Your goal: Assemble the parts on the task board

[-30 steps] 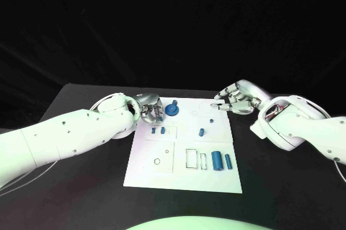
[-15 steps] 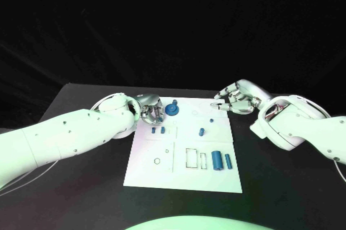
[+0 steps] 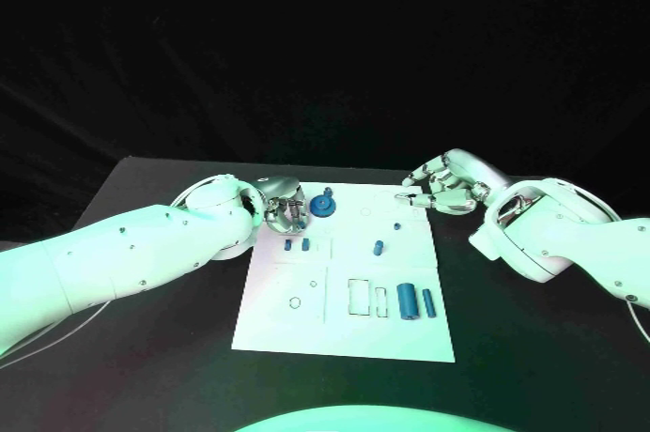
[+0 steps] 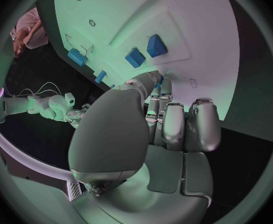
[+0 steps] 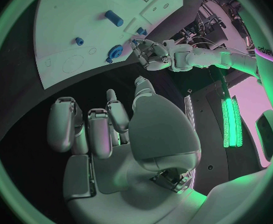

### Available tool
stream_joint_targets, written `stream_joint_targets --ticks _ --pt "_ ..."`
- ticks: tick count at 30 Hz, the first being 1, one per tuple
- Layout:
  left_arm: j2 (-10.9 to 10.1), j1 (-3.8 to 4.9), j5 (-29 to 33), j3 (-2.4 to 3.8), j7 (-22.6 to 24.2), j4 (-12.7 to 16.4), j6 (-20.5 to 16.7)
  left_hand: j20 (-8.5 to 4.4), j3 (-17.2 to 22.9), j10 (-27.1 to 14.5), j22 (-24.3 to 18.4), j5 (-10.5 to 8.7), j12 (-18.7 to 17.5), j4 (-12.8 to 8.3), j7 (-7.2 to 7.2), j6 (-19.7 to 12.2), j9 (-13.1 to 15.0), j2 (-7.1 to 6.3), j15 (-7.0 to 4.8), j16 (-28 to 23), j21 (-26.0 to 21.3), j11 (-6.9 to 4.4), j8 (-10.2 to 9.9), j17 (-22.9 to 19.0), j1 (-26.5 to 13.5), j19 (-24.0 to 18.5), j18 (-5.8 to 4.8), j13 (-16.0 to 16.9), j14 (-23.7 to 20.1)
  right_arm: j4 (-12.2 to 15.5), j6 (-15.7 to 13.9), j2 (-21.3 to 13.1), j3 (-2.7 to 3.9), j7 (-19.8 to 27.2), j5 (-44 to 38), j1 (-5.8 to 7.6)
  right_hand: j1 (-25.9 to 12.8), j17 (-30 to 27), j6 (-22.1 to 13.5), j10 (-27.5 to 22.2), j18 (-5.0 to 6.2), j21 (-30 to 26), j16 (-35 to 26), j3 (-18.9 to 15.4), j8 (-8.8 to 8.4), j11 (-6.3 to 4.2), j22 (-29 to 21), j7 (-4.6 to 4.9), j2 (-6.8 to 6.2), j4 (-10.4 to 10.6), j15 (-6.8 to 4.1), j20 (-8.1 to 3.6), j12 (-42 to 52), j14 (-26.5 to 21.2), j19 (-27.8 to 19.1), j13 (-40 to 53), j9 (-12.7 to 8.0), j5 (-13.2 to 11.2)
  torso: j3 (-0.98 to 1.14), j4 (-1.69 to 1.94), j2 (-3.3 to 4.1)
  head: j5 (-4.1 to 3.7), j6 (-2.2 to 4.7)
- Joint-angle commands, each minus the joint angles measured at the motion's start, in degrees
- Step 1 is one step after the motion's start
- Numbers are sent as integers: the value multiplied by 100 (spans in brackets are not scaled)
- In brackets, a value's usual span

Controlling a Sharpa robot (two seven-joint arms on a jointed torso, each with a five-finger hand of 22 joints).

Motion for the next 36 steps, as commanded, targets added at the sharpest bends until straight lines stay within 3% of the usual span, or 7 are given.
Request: stream_joint_targets --ticks 1,7,25,29,31,33,36 --pt "22 -10 2 -12 -43 -23 131 4 -1 20 432 -34 -65 -44 12 -20 -19 -3 -2 -9 13 18 -61 -1 -74 3 -114 -1 21 7 15 0 0 27 -43 -4 1 150 8 -10 116 -35 -29 -35 36 -15 439 -10 72 -6 -29 -8 -1 271 -25 9 7 38 0 -2 0 -3 4" --pt "35 -14 32 -15 -128 -39 193 37 47 -40 394 -51 -208 -56 67 -309 -122 -40 41 -33 -30 69 -317 -69 -118 -42 -101 -18 -10 5 15 -1 0 27 -43 -4 1 150 8 -10 116 -35 -29 -35 36 -15 439 -10 72 -6 -29 -8 -1 271 -25 9 7 38 0 -1 -1 -4 10" --pt "17 -17 42 -18 -175 -44 207 52 95 -2 365 -39 -261 -78 81 -406 -172 -64 47 -77 -62 76 -435 -177 -125 -74 -90 -9 -43 -5 -1 0 0 22 -46 -4 7 116 3 -62 127 -86 -52 -50 36 -15 411 -10 74 -7 -31 -10 -80 264 -49 -69 7 38 -1 3 -1 -6 15" --pt "12 -18 42 -18 -187 -46 184 52 143 35 371 -38 -313 -92 103 -609 -257 -103 41 -70 -62 68 -565 -195 -141 -74 -90 4 -42 -16 31 3 0 -11 -50 -4 53 -109 -31 -621 173 -333 -218 -101 32 -14 277 -7 100 -5 -31 -12 -935 205 -162 -863 5 38 -2 0 -2 -5 20" --pt "2 -18 42 -18 -193 -51 153 51 160 47 371 -38 -333 -98 116 -693 -294 -118 42 -64 -65 67 -578 -196 -144 -75 -89 9 -40 -27 59 6 0 -29 -60 -4 144 -300 -37 -1171 208 -531 -370 -118 39 -17 170 -9 137 -15 -37 -17 -1890 159 -243 -1724 7 17 -2 -2 -5 -2 24" --pt "-16 -17 43 -17 -190 -61 85 54 168 46 366 -38 -351 -98 130 -746 -318 -131 50 -56 -71 81 -581 -187 -153 -81 -87 11 -38 -49 122 15 0 -50 -103 -4 461 -656 -11 -1666 245 -729 -634 -29 58 -22 62 -6 219 -97 -49 -31 -2858 78 -318 -2527 15 -114 -1 -1 -5 -4 31" --pt "-51 -17 62 -16 -170 -74 -39 58 169 35 349 -40 -373 -93 137 -786 -338 -148 56 -58 -88 83 -580 -194 -168 -96 -82 10 -42 -92 255 31 -1 -80 -196 -5 885 -858 10 -1775 250 -836 -803 113 53 -4 10 34 238 -185 -29 -35 -3668 64 -330 -3189 9 -426 -1 -1 -7 -6 42"
